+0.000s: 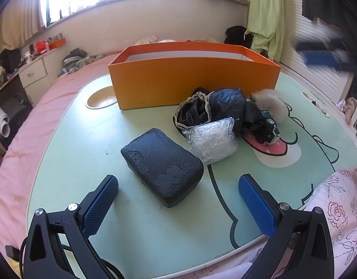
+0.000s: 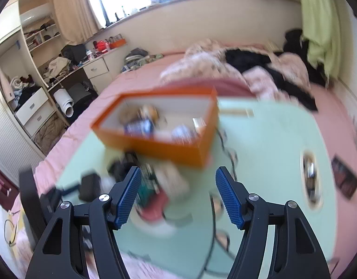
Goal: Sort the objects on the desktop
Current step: 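Move the right gripper into the orange box toward the remaining items, then grasp the silver metal cup inside the box with the right gripper, then lift the silver cup out and release it beside the green car, then reach into the box and grasp the doll keychain with the left gripper, then lift the doll keychain out and release it on the table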
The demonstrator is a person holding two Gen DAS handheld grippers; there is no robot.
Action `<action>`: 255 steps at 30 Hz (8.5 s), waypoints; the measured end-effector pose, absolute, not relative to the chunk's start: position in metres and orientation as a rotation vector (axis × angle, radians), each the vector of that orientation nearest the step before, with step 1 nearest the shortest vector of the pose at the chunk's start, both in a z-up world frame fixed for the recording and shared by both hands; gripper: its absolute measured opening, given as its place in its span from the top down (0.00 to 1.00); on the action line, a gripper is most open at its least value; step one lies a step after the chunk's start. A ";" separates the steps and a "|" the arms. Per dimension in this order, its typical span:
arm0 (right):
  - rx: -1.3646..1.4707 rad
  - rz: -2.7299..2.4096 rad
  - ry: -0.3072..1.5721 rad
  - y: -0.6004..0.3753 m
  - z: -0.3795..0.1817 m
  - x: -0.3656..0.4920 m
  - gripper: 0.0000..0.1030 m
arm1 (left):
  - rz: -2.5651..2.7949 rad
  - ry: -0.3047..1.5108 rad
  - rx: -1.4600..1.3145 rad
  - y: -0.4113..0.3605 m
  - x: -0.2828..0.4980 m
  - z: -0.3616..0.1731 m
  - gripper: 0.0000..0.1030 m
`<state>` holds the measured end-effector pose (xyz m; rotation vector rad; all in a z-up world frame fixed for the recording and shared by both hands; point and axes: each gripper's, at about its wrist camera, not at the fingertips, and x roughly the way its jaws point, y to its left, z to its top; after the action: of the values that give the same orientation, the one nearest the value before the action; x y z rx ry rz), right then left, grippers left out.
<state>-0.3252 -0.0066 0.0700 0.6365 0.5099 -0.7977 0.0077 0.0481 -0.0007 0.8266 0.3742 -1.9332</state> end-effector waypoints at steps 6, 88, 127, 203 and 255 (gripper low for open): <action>0.857 -0.724 0.713 -0.080 0.080 -0.265 0.74 | -1.935 0.370 0.825 0.049 0.006 0.000 0.00; 0.638 -0.824 0.752 -0.024 -0.003 -0.299 0.64 | -1.941 0.354 0.812 0.057 -0.001 0.004 0.00; 0.600 -0.863 1.150 -0.125 0.035 -0.190 0.74 | -1.941 0.370 0.813 0.053 -0.001 0.001 0.00; 0.440 -0.682 0.670 0.063 -0.015 -0.321 0.02 | -2.002 0.475 0.818 -0.022 -0.051 0.125 0.49; 0.478 -0.669 0.611 0.065 -0.013 -0.329 0.01 | -2.125 0.598 0.812 0.007 -0.041 0.049 0.69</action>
<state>-0.3288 0.0655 -0.0130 0.4783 0.6105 -0.6693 -0.0408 0.0066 0.0488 0.8116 0.5983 -2.1250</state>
